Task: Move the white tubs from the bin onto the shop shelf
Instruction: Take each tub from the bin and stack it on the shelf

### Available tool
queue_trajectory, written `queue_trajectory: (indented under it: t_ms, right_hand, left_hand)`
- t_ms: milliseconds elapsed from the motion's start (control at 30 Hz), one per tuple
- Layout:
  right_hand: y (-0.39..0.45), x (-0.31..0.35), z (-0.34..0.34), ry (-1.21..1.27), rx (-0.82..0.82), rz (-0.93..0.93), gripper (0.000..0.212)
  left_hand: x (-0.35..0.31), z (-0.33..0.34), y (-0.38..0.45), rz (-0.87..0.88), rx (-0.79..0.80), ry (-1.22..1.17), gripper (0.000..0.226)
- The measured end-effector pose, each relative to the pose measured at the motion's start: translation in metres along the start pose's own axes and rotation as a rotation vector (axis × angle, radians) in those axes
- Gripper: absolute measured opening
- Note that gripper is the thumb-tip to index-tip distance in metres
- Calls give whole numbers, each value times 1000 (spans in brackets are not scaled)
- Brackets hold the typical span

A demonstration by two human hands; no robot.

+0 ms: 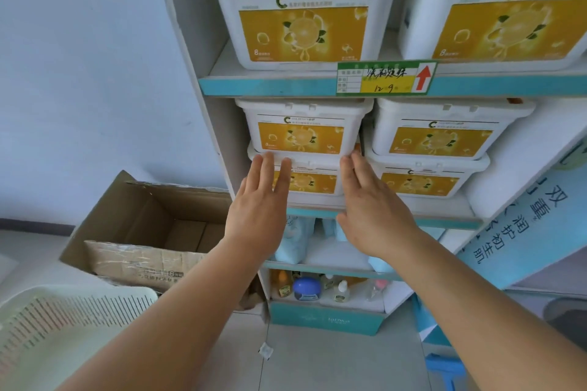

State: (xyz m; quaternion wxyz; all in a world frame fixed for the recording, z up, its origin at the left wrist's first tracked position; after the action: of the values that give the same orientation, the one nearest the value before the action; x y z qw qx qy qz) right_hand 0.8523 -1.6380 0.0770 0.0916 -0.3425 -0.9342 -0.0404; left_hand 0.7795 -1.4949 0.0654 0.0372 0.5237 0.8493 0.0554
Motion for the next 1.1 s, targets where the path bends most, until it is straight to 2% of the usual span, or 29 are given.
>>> queue_trajectory:
  t_ms: [167,467,633,833,967,1100]
  right_hand:
    - [8,0,0,-23,25,76,87]
    - [7,5,-3,-27,54,96,88]
    - [-1,14,-14,-3,70,111,81]
    - [-38,54,-59,53,-82,62,73]
    - [-63,83,-100,75,-224,37,71]
    - [-76,102,-137,87,-299,39,70]
  left_hand:
    - [2,-5,6,54,-5,-12,85]
    - [2,-12,6,70,13,37,84]
    - [3,-25,-3,74,21,24,85]
    - [7,-82,-42,147,-129,-145,72]
    - [13,-132,-59,194,-246,-256,69]
    - [22,-178,-62,222,-349,-291,70]
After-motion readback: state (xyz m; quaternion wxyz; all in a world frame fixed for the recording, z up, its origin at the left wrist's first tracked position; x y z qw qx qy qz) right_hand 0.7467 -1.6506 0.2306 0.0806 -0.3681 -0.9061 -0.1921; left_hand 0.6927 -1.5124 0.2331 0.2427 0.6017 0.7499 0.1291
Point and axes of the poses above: each hand's wrist, its own y-axis towards the middle knuckle, its own z-axis out of the palm, x = y × z, the point moved 4 cm from there along y, towards the middle knuckle, and after that the axes turned 9 degrees about -z, right-handed, at the moved point
